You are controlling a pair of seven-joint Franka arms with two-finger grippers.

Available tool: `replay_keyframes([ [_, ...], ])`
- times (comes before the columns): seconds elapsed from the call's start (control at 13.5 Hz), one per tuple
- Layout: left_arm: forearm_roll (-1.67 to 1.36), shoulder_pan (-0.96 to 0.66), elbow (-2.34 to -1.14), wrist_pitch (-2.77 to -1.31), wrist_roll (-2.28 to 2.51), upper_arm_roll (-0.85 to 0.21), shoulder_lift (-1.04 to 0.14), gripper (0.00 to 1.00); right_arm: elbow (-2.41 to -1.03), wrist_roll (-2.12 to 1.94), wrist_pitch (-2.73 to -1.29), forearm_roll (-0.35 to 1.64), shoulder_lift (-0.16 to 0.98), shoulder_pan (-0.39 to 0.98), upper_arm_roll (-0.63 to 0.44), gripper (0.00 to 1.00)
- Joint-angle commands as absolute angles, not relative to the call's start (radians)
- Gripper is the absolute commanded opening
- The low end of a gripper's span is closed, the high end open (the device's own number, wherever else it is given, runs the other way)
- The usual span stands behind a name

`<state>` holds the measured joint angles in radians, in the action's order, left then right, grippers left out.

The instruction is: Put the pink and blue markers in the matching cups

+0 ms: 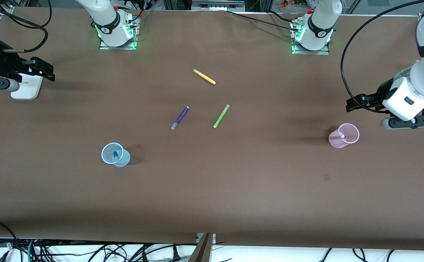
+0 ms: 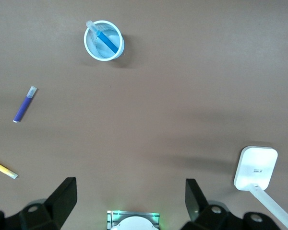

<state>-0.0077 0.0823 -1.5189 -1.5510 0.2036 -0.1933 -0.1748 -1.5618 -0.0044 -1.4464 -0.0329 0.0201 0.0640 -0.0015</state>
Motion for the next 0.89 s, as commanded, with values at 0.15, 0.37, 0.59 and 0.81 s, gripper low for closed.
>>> replay_keyframes([
  [0.15, 0.011, -0.086, -1.551, -1.598, 0.120, -0.017, -0.100, 1.00, -1.511, -0.003, -1.427, -0.021, 0.052, 0.052, 0.002, 1.00],
  [0.37, 0.002, -0.080, -1.664, -1.685, 0.095, -0.018, -0.002, 1.00, -1.511, -0.003, -1.427, -0.021, 0.054, 0.054, 0.002, 1.00],
  [0.59, 0.002, -0.080, -1.804, -1.778, 0.100, -0.018, 0.095, 1.00, -1.511, -0.002, -1.427, -0.020, 0.054, 0.054, 0.002, 1.00],
  [0.81, 0.002, -0.078, -1.723, -1.700, 0.094, -0.018, 0.035, 1.00, -1.511, -0.002, -1.427, -0.021, 0.054, 0.052, 0.002, 1.00],
])
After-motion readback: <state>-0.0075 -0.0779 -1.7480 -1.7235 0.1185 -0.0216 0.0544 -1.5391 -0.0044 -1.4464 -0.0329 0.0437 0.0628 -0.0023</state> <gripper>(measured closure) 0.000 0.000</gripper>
